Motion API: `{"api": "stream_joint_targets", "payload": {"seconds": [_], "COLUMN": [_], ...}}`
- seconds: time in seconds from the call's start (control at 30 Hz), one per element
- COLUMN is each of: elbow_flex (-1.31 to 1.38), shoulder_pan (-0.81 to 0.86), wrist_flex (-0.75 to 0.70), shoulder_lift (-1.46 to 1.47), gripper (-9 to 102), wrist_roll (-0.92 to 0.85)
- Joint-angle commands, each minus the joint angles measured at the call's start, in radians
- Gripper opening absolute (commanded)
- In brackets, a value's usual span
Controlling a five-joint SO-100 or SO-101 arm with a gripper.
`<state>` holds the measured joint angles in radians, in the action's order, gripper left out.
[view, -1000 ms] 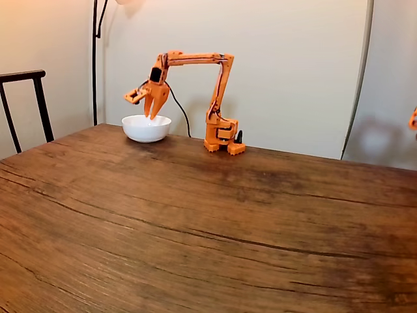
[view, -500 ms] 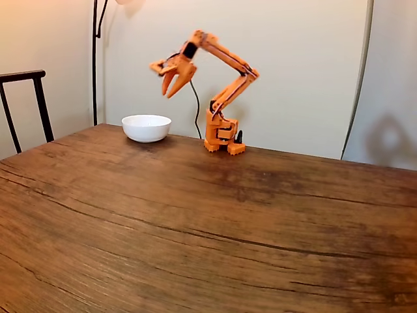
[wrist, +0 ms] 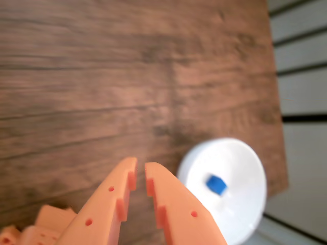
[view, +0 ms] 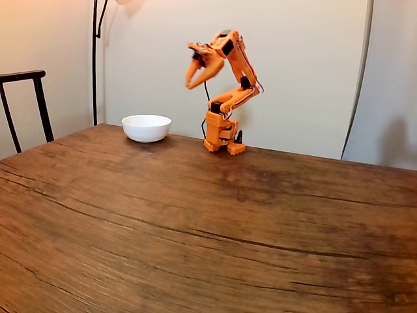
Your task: Grasp the cube and drop it in the bowl
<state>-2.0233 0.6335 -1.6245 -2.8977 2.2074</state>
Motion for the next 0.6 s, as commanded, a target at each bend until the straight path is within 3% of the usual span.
{"api": "stream_joint_targets", "payload": {"seconds": [0.0,0.23,0.57], "elbow_flex": [-0.081,-0.287,-0.551], "shoulder_pan": [-0.118,-0.281,-0.440], "wrist_flex": [0.012,0.020,0.353], "shoulder_lift": [-0.166,-0.434,-0.414], "gripper": [0,0,0], "wrist_roll": [-0.080,-0.179,-0.179]}}
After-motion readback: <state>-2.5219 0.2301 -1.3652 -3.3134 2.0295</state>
